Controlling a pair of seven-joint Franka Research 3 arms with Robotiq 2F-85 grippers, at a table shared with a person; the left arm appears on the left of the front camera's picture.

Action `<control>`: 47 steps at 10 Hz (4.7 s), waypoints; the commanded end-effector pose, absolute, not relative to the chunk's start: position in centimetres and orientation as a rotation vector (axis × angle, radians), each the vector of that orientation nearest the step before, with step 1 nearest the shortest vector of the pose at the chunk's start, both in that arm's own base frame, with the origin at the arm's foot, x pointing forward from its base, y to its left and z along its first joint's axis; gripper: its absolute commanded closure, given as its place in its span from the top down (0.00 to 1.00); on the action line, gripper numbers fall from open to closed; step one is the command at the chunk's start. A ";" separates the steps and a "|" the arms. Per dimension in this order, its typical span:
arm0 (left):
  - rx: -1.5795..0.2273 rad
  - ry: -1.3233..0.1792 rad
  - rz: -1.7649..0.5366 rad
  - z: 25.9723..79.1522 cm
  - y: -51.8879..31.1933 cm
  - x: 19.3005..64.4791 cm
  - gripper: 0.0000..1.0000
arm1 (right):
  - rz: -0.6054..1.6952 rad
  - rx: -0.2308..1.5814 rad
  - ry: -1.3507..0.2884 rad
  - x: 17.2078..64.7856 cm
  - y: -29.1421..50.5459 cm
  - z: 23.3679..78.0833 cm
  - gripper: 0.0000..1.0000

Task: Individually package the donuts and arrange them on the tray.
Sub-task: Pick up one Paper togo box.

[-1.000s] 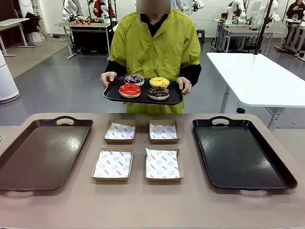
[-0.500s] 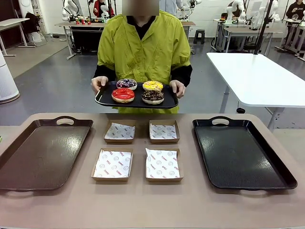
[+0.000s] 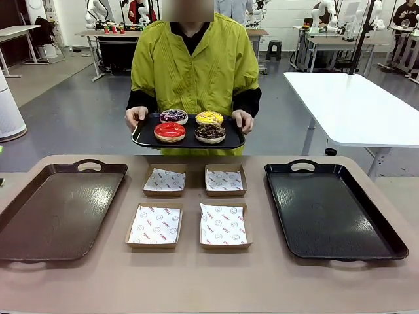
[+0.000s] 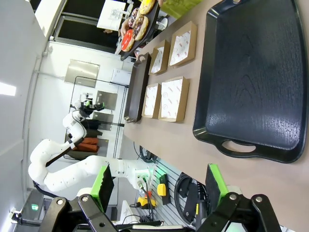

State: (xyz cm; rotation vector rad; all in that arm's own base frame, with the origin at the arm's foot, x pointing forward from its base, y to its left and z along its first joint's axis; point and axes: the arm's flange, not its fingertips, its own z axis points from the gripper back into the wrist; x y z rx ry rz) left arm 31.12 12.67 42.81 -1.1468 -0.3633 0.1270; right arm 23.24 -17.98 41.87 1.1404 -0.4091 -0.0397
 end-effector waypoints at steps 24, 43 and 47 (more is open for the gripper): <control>-0.028 -0.086 -0.080 32.4 -23.3 41.1 1.00 | -0.030 1.157 -0.428 23.3 -18.1 41.9 1.00; -0.045 -0.052 -0.098 32.4 -22.8 41.4 0.00 | -0.030 1.157 -0.428 23.3 -18.1 41.9 1.00; -0.045 -0.067 -0.068 36.3 -23.0 42.9 0.01 | -0.030 1.157 -0.428 23.3 -18.1 41.9 1.00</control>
